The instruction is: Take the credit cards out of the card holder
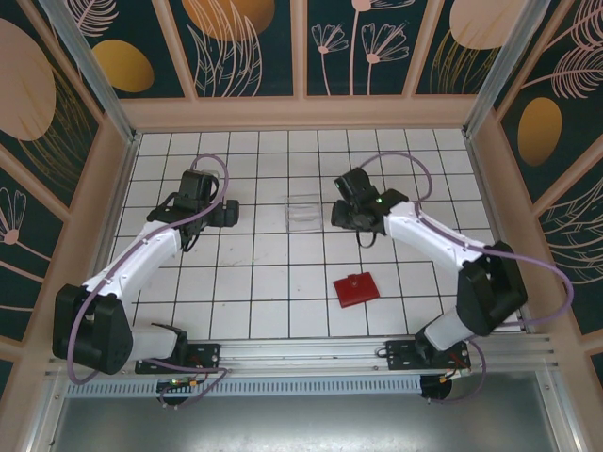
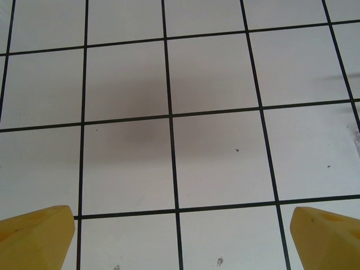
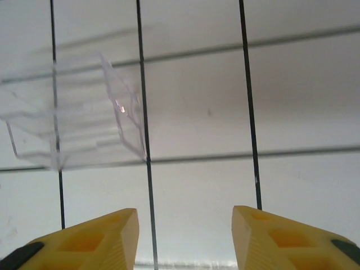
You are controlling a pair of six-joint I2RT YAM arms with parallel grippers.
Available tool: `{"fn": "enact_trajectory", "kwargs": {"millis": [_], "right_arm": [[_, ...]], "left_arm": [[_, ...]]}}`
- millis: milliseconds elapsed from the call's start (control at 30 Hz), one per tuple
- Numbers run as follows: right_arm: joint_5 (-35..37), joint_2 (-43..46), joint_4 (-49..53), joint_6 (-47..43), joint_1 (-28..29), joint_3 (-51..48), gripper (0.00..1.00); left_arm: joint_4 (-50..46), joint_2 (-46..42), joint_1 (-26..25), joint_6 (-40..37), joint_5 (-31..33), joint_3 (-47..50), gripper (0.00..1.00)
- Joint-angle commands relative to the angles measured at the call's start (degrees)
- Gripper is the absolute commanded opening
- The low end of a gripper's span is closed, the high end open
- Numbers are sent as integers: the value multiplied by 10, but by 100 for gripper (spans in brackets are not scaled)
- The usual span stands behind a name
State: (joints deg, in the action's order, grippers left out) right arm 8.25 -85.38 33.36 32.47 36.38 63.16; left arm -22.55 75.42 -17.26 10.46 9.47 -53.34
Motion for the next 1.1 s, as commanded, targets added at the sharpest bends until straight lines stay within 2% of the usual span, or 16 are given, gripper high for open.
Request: {"fn": "enact_trajectory", "kwargs": {"millis": [0,133,300,467,533,767,1067], "right_arm": [[-51,64,39,79,15,-79,56],[-115,114,36,147,38,-173,61],[-139,166,41,230,82,-257,69],[-161,215,33,282,104,-314,95],[-165,224,25,290,104,-328,99],[-154,185,-12,283,97,-325,99],[-47,82,19,203,89,-232,99]], "left_arm": [[4,3,-1,-12,-3,3,98],[4,6,-1,-13,-6,2,98],[3,8,-1,-12,-5,3,98],[3,10,-1,-13,-4,2,98],[3,11,0,-13,-6,2,98],[3,14,-1,-13,-7,2,98],[2,17,-1,-14,-8,2,99]]}}
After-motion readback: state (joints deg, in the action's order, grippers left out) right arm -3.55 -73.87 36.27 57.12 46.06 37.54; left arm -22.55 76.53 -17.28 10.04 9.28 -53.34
